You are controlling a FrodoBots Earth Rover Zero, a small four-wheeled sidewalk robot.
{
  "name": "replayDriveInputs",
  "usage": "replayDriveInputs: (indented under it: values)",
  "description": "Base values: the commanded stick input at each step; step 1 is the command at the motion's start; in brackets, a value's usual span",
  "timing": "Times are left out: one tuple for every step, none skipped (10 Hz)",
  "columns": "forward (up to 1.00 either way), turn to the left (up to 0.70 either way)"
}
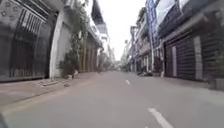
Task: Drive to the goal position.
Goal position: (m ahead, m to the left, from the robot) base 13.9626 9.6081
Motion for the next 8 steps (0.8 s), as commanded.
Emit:
replayDriveInputs:
  values:
    - [0.85,0.00]
    - [0.85,0.00]
    - [0.85,0.00]
    - [0.85,0.00]
    - [0.85,0.00]
    - [0.85,0.00]
    - [0.85,0.00]
    - [0.85,0.00]
